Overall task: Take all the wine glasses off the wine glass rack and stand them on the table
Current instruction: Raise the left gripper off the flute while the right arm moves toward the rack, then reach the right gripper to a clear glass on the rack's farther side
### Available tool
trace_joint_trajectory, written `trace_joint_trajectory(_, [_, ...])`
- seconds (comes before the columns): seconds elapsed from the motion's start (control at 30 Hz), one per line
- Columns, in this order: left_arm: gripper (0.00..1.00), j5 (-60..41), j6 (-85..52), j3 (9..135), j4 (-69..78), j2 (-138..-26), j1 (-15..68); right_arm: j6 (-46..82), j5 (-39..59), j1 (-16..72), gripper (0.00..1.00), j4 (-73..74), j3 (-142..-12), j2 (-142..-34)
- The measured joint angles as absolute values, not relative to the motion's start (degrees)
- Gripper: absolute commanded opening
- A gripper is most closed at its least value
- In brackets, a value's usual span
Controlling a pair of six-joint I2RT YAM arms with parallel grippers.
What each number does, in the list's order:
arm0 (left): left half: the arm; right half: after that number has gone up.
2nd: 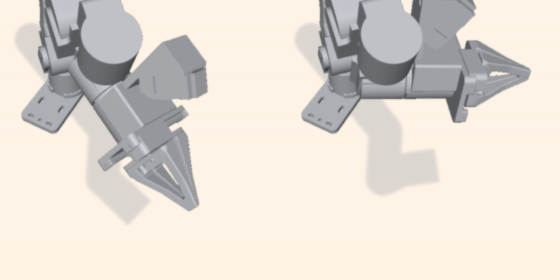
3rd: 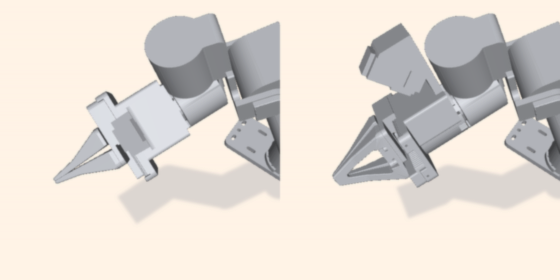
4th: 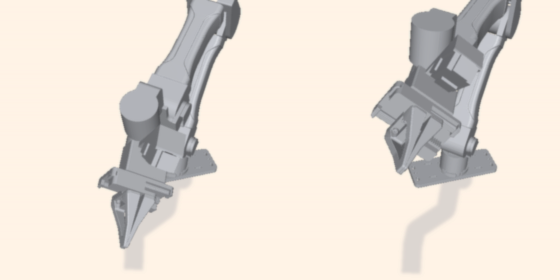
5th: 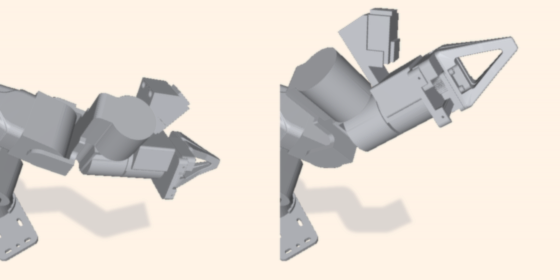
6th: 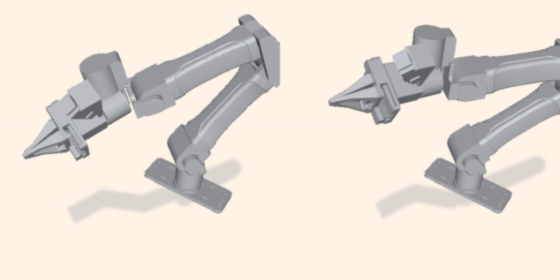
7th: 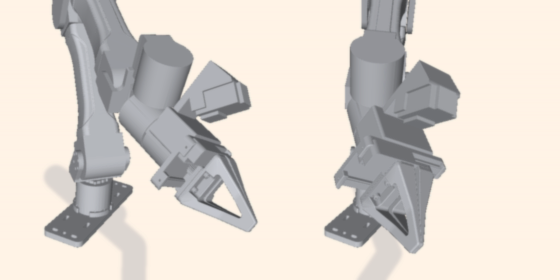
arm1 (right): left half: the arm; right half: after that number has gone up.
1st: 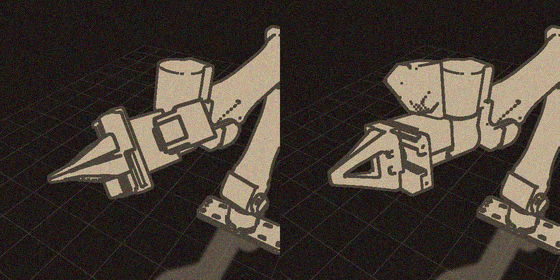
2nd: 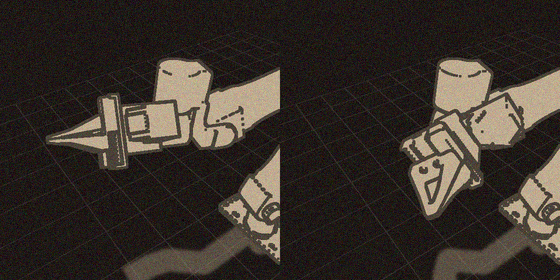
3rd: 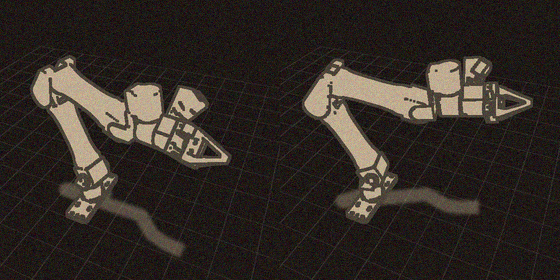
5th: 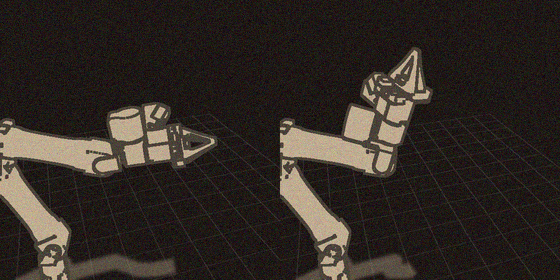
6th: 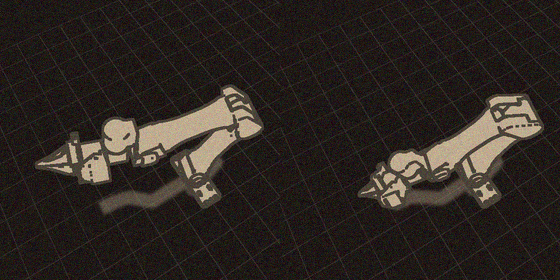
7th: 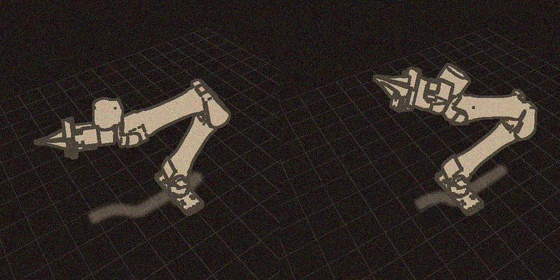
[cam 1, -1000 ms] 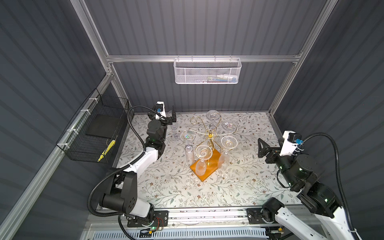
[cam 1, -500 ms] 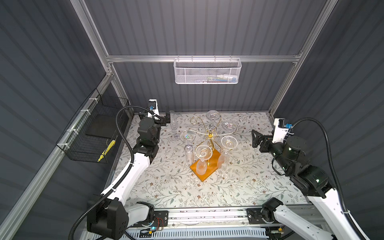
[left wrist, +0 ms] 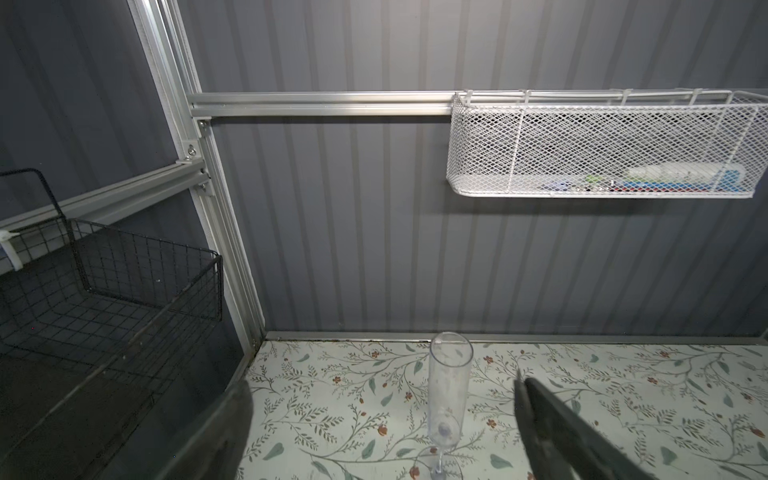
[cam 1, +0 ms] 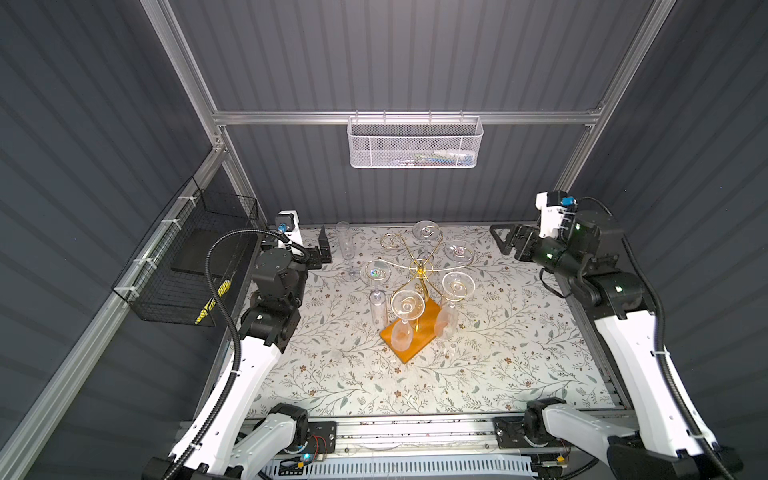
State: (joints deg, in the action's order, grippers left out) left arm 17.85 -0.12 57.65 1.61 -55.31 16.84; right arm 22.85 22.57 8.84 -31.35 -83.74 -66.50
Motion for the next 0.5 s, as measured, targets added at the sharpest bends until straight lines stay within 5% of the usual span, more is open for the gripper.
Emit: trace_joint_trajectory(0.5, [1.0, 11.8, -7.4, 57.5, -8.9, -50.2, 16.8, 18.0, 45.1, 8.8, 0.5, -40.6, -108.5, -93.0])
